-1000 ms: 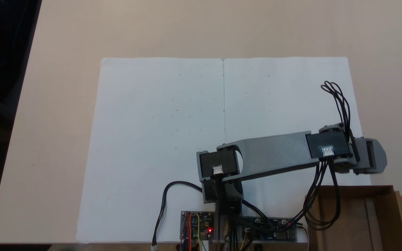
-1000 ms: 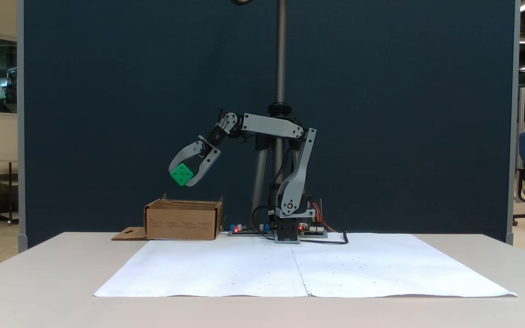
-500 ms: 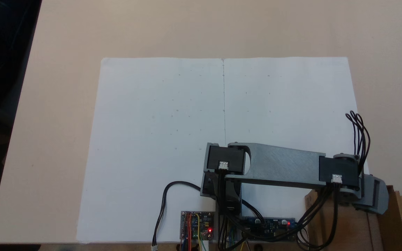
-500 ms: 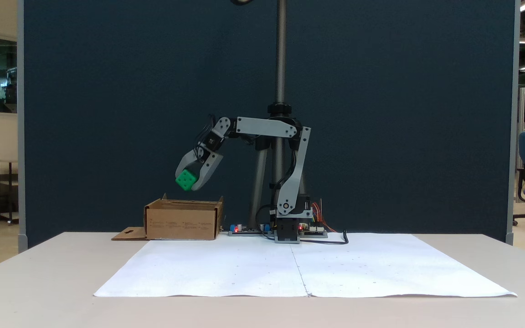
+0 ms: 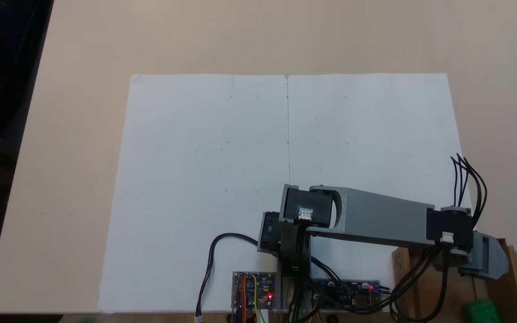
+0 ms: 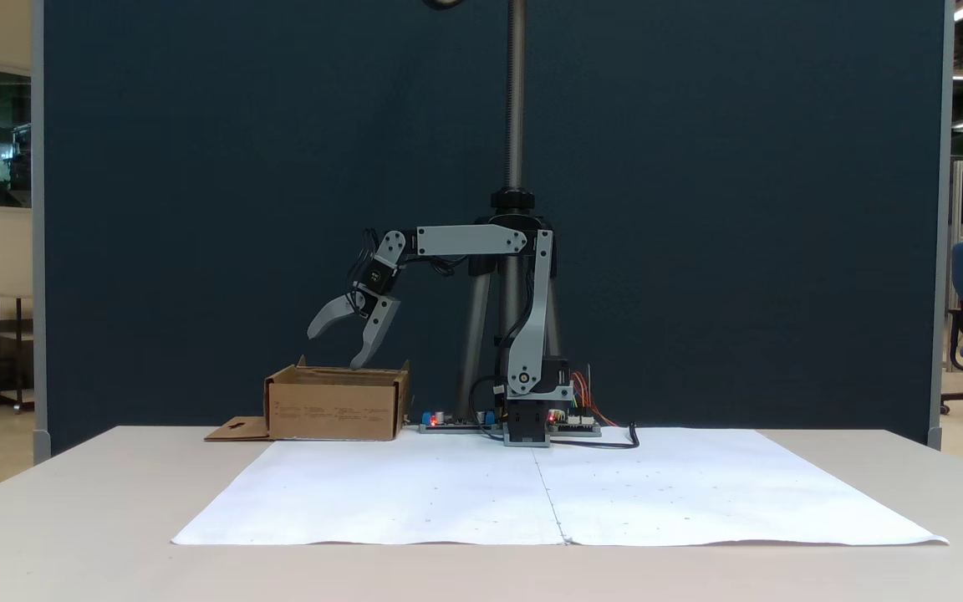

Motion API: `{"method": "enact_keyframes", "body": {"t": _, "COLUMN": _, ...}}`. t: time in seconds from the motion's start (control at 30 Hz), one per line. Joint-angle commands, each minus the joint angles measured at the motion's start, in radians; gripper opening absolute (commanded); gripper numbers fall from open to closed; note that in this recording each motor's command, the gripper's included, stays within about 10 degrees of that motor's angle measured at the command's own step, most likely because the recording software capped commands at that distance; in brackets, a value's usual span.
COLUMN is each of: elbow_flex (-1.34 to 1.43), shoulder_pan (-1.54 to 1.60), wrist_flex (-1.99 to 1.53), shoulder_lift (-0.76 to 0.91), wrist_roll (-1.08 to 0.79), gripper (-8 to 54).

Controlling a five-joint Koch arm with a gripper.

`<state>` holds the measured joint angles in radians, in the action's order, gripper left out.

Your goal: Grasp a green dice and put it in the bin.

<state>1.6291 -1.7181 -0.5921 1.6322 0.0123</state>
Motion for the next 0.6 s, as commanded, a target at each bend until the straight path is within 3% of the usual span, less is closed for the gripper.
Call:
{"method": "enact_keyframes", "body": {"t": 0.0, "elbow_flex": -0.055, "shoulder_pan": -0.021, "wrist_flex": 0.038, "shoulder_lift": 0.011, "wrist_roll": -0.054, "gripper": 42.6}}
{"method": "enact_keyframes", "body": {"t": 0.3, "elbow_flex": -0.061, "shoulder_pan": 0.124, "wrist_flex": 0.322, "shoulder_lift": 0.066, "wrist_roll": 0.071, "gripper": 42.7}}
{"method": "enact_keyframes", "body": {"t": 0.57, "elbow_flex": -0.06, "shoulder_pan": 0.62, "wrist_flex": 0.474, "shoulder_lift": 0.189, "wrist_roll": 0.094, "gripper": 42.6}}
